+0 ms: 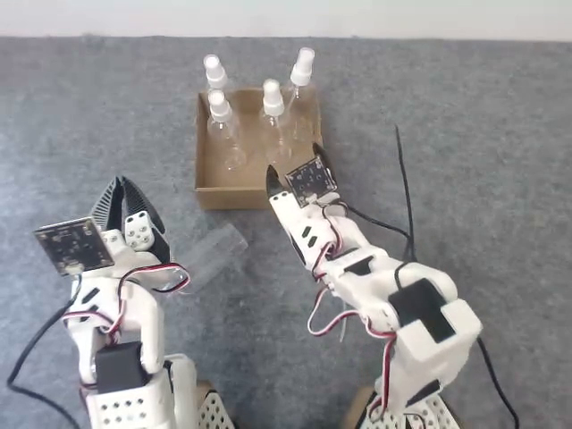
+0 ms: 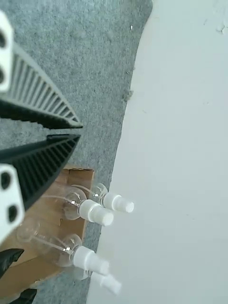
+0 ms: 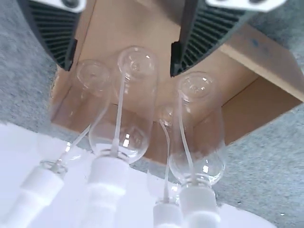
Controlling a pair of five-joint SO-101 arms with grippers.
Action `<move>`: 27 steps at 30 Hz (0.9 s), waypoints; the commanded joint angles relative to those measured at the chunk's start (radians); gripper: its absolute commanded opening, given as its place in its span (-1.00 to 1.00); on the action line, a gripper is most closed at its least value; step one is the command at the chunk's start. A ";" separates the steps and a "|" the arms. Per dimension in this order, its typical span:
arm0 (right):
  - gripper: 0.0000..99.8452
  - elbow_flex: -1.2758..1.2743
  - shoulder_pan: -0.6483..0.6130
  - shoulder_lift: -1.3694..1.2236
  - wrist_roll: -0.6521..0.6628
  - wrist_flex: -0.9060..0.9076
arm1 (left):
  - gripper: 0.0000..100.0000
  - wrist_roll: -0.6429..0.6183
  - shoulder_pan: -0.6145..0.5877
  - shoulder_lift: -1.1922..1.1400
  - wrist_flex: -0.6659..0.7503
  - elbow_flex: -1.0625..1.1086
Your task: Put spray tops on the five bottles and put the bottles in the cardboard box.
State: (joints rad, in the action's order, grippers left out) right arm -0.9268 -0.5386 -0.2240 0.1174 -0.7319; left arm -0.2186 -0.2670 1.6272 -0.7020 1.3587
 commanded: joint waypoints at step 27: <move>-0.81 -0.276 -0.027 0.443 0.018 0.101 | -0.97 -0.003 -0.003 0.014 0.035 0.005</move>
State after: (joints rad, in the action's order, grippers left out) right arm -1.2091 -0.5416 0.1089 0.1174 -0.7273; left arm -0.2186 -0.2670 1.6272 -0.7020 1.3709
